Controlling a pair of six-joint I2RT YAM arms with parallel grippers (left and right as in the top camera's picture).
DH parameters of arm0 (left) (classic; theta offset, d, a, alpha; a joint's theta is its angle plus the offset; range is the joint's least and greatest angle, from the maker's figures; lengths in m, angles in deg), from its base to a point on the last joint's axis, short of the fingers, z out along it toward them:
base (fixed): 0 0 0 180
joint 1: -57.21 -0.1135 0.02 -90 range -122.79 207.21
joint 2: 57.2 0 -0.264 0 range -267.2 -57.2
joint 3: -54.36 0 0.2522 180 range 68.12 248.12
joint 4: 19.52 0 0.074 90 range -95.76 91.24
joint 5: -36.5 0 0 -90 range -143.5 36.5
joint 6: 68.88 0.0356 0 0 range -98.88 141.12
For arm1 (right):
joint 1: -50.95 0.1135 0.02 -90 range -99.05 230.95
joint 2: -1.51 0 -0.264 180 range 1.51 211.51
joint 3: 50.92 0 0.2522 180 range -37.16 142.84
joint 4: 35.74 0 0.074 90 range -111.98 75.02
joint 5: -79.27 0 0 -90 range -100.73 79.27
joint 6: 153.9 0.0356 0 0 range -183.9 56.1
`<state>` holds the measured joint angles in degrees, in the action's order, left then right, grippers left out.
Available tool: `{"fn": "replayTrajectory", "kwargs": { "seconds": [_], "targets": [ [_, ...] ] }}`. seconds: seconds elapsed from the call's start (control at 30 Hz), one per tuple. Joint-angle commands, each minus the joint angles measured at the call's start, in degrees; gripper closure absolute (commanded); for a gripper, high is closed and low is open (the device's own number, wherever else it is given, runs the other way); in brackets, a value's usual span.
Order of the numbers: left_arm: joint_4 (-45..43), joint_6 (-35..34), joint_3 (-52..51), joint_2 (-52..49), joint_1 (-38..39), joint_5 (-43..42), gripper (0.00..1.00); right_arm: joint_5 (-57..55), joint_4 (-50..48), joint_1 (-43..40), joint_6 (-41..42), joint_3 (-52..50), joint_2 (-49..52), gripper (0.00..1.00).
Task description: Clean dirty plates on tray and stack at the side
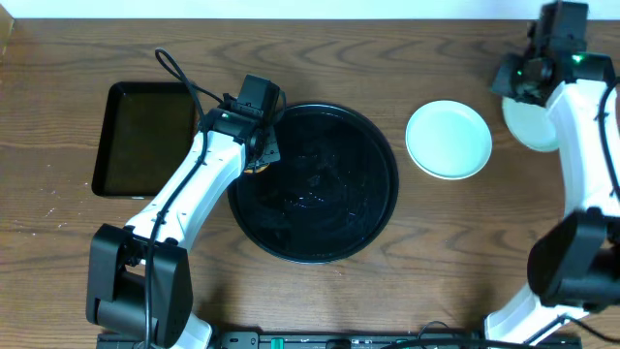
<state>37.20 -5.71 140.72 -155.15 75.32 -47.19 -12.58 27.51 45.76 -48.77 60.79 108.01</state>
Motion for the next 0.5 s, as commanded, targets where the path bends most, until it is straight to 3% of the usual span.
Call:
{"fn": "replayTrajectory", "kwargs": {
  "seconds": [0.0,0.47],
  "targets": [
    [-0.17,-0.31,-0.28,-0.37,0.07,0.09,0.92,0.83,0.42,4.02,-0.96,0.0,0.76,0.99],
    [-0.28,-0.31,-0.28,-0.37,0.07,0.09,0.93,-0.35,-0.13,15.85,-0.37,-0.2,10.73,0.99]
  ]
}}
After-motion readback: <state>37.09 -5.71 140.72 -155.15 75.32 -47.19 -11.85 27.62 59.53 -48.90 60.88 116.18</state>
